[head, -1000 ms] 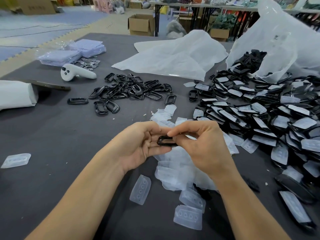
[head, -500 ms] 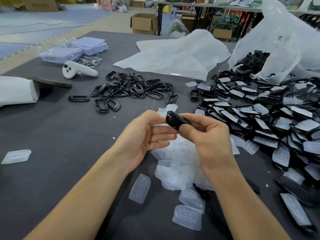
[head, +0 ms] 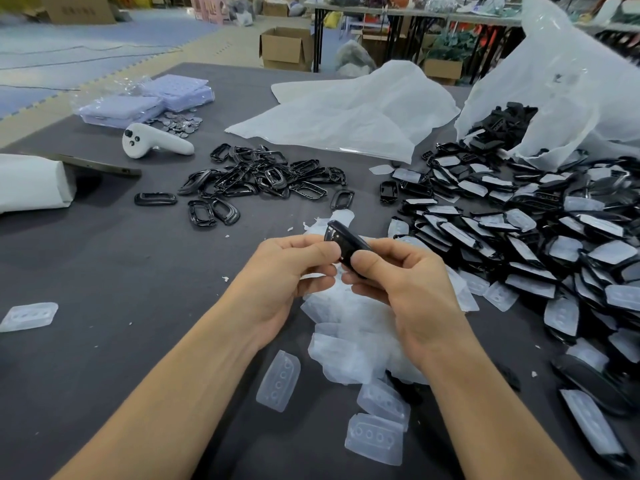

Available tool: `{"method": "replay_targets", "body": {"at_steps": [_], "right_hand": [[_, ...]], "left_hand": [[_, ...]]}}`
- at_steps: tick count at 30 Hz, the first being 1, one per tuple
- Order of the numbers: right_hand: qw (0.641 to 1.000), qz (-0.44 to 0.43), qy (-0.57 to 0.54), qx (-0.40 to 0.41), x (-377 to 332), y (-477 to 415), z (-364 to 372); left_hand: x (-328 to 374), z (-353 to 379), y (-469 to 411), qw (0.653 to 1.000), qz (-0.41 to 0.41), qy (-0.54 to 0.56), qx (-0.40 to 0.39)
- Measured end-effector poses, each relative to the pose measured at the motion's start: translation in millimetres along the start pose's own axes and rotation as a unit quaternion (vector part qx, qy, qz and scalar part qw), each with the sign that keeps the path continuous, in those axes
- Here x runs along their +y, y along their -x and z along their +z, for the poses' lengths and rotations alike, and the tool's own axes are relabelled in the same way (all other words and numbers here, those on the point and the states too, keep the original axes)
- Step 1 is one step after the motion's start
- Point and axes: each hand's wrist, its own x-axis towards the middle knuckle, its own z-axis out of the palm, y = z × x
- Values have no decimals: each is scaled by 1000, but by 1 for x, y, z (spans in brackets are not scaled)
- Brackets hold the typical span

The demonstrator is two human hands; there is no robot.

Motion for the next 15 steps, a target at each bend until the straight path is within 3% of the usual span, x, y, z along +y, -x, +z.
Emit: {"method": "replay_targets", "body": {"at_steps": [6, 11, 15], "right_hand": [[998, -28, 55, -3, 1, 1, 2], [996, -37, 86, -8, 0, 1, 3], [997, -63, 46, -20, -1, 1, -1]], "left_hand": [[3, 0, 0, 993, -39, 112, -7], [-3, 3, -1, 992, -18, 119, 42], [-3, 1, 0, 989, -14, 149, -12]]}}
